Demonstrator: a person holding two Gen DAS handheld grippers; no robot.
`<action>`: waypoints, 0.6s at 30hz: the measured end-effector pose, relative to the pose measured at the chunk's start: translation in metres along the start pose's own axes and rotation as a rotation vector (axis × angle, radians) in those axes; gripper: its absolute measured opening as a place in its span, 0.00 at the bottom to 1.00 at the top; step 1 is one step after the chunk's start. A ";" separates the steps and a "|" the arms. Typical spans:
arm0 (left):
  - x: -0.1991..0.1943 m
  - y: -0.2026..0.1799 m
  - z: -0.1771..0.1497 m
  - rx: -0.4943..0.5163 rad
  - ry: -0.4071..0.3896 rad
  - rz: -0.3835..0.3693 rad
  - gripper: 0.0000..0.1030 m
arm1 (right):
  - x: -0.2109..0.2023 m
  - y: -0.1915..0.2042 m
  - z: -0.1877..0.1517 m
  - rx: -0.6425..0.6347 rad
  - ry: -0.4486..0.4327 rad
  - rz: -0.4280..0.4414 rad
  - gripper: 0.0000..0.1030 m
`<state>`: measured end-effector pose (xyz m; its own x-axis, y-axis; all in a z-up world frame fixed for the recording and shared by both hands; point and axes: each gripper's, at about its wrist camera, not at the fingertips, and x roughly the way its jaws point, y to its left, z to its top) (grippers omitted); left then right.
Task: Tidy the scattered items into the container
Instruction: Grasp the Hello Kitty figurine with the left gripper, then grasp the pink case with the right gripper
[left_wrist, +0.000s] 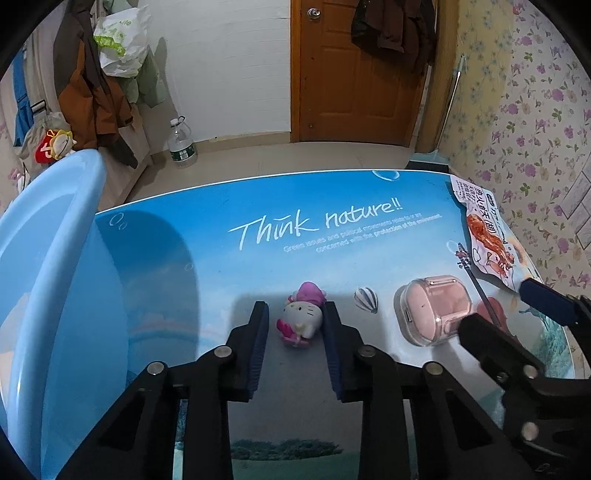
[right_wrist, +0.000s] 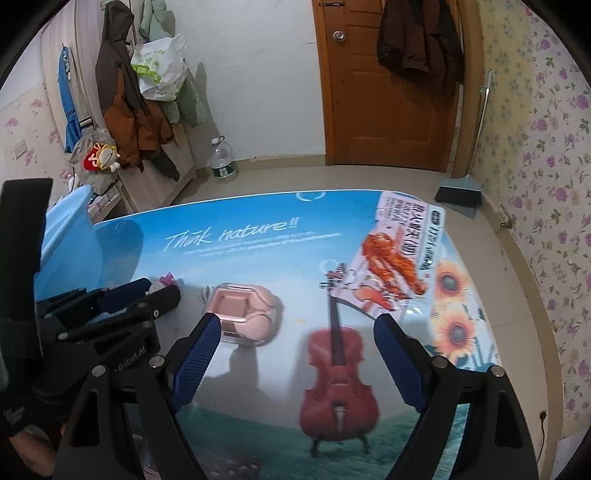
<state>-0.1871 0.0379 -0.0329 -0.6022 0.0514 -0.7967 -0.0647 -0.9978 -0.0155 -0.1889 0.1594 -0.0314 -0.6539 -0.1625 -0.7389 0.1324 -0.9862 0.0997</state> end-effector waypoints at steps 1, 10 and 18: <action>-0.001 0.001 0.000 -0.004 -0.001 -0.001 0.22 | 0.002 0.002 0.001 -0.006 0.003 0.001 0.83; -0.003 0.012 -0.002 -0.042 -0.004 -0.020 0.22 | 0.013 0.011 0.008 -0.012 0.021 0.038 0.81; -0.003 0.021 -0.003 -0.066 -0.007 -0.035 0.22 | 0.020 0.012 0.013 -0.024 0.031 0.111 0.81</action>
<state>-0.1842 0.0165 -0.0325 -0.6062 0.0864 -0.7906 -0.0335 -0.9960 -0.0832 -0.2104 0.1441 -0.0360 -0.6113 -0.2691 -0.7443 0.2203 -0.9611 0.1666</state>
